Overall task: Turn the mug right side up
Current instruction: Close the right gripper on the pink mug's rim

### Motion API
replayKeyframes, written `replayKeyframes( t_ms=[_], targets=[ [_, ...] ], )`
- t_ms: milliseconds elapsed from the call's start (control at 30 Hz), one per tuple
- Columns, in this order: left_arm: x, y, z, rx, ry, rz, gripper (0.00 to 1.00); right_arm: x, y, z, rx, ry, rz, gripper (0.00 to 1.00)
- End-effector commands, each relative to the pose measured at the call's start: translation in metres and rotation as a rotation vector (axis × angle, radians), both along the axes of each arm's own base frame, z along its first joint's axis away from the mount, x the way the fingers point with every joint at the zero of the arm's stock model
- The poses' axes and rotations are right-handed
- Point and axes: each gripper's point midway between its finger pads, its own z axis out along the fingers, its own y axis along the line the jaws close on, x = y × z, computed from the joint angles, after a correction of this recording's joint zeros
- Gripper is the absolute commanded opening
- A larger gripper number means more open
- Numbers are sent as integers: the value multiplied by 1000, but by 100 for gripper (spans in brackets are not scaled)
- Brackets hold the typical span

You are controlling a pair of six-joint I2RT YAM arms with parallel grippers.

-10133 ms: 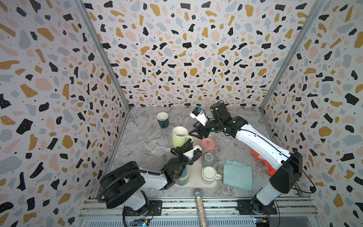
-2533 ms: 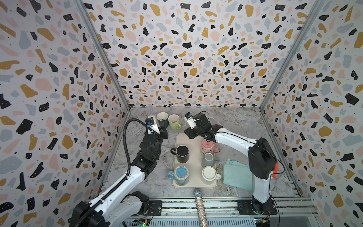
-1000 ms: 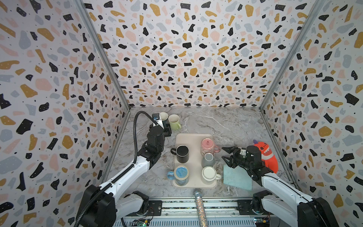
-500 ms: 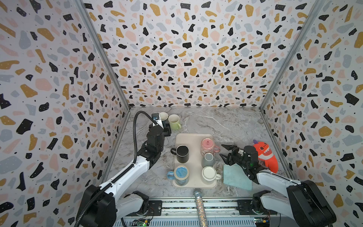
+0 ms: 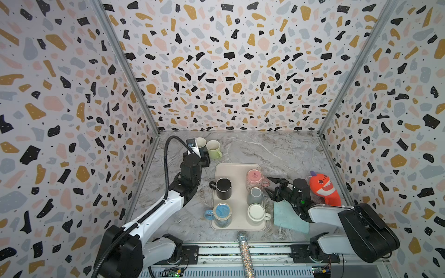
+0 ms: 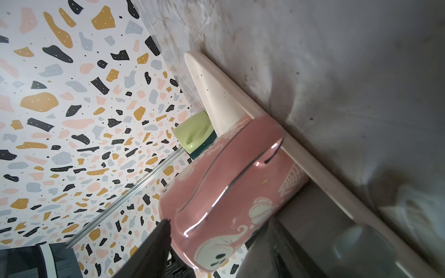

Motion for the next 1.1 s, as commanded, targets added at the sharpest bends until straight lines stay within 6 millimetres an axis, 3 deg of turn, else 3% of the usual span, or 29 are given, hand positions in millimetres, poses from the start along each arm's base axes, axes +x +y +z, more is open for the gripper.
replayKeyframes(
  t_ms=[0,1067],
  targets=[
    [4,3,14,-17,-38,11,66,15,3,23,42,-63,-35,64],
    [8,6,9,-3,-26,23,67,37,12,3,102,-17,-137,58]
  ],
)
